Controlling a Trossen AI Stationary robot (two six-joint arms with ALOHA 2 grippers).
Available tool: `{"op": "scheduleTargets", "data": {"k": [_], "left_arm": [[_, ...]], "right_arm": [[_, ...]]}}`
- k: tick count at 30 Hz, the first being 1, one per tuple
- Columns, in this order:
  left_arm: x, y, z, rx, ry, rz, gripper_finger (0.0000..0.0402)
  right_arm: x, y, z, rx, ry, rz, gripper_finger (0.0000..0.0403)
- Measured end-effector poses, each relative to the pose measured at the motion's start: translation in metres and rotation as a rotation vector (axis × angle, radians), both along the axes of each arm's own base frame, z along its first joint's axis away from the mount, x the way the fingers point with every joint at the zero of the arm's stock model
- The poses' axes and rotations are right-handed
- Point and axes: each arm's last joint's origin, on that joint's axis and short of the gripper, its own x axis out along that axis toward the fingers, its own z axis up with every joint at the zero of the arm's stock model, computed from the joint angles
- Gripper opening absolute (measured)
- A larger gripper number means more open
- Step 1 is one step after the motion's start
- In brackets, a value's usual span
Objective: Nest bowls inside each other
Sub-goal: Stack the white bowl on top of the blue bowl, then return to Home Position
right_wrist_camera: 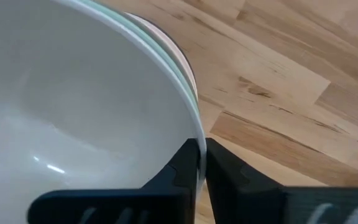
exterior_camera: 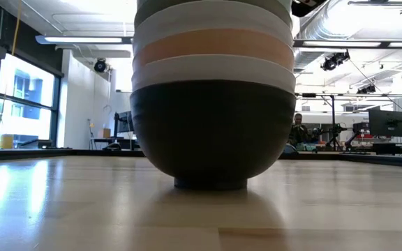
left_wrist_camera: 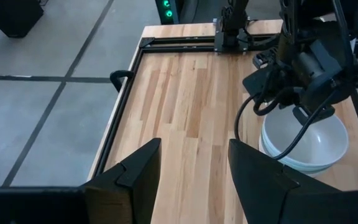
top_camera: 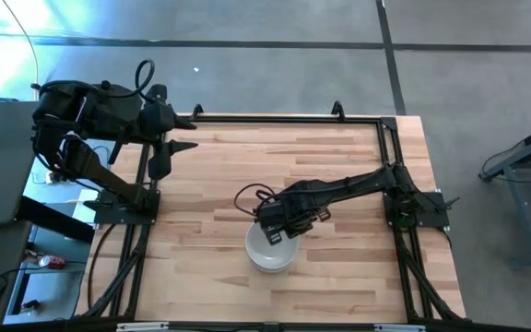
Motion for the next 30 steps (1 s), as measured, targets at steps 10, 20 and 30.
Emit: {"op": "scheduleTargets", "data": {"k": [10, 20, 30], "left_arm": [[0.000, 0.000, 0.000, -0.005, -0.002, 0.005, 0.0177], [0.000, -0.002, 0.000, -0.052, -0.022, 0.027, 0.0177], [0.009, -0.022, 0.007, -0.107, -0.134, -0.058, 0.0177]], "right_arm": [[-0.003, -0.003, 0.029, -0.086, -0.089, -0.006, 0.0124], [-0.007, 0.009, 0.054, -0.179, -0.212, 0.095, 0.0153], [-0.031, 0.022, 0.092, -0.548, -0.388, 0.339, 0.0154]]}}
